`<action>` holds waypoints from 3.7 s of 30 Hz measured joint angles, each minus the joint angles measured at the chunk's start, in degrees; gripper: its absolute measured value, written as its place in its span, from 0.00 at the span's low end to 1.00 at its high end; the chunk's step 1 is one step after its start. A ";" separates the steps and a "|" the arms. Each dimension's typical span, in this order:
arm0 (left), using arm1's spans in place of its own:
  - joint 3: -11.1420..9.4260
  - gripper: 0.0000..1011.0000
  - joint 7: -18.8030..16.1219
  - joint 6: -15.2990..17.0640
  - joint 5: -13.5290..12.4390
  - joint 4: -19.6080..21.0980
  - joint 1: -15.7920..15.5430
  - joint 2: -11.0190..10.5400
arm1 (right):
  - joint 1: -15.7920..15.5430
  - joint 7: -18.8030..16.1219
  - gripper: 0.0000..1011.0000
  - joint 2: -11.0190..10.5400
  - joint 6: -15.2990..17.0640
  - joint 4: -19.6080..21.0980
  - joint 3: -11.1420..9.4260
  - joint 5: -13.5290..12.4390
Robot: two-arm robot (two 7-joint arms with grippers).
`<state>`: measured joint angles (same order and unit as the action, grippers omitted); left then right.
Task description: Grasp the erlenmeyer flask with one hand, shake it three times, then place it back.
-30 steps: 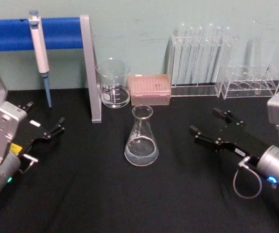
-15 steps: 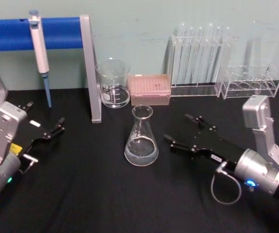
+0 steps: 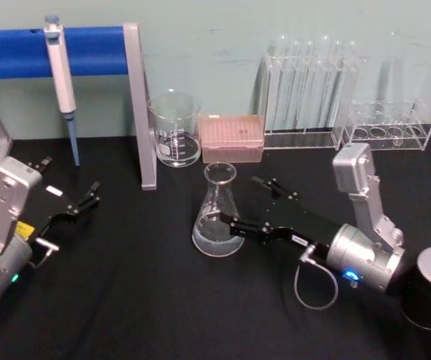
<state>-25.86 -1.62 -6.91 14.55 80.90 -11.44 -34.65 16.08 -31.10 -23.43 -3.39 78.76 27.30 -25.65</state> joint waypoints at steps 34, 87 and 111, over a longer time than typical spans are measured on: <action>0.00 0.99 0.00 0.00 0.00 0.00 0.00 0.00 | 8.40 1.15 0.99 9.09 -3.69 -13.02 1.55 7.98; 0.00 0.99 0.00 0.00 0.00 0.00 0.01 0.00 | 5.42 4.17 0.45 7.12 1.53 -2.24 -1.44 6.56; 0.00 0.99 0.00 0.00 0.00 0.00 0.00 0.00 | 3.31 6.77 0.45 2.75 7.09 9.72 -3.70 5.33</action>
<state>-25.86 -1.62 -6.91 14.55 80.90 -11.43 -34.65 19.39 -24.33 -20.68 3.70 88.48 23.60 -20.32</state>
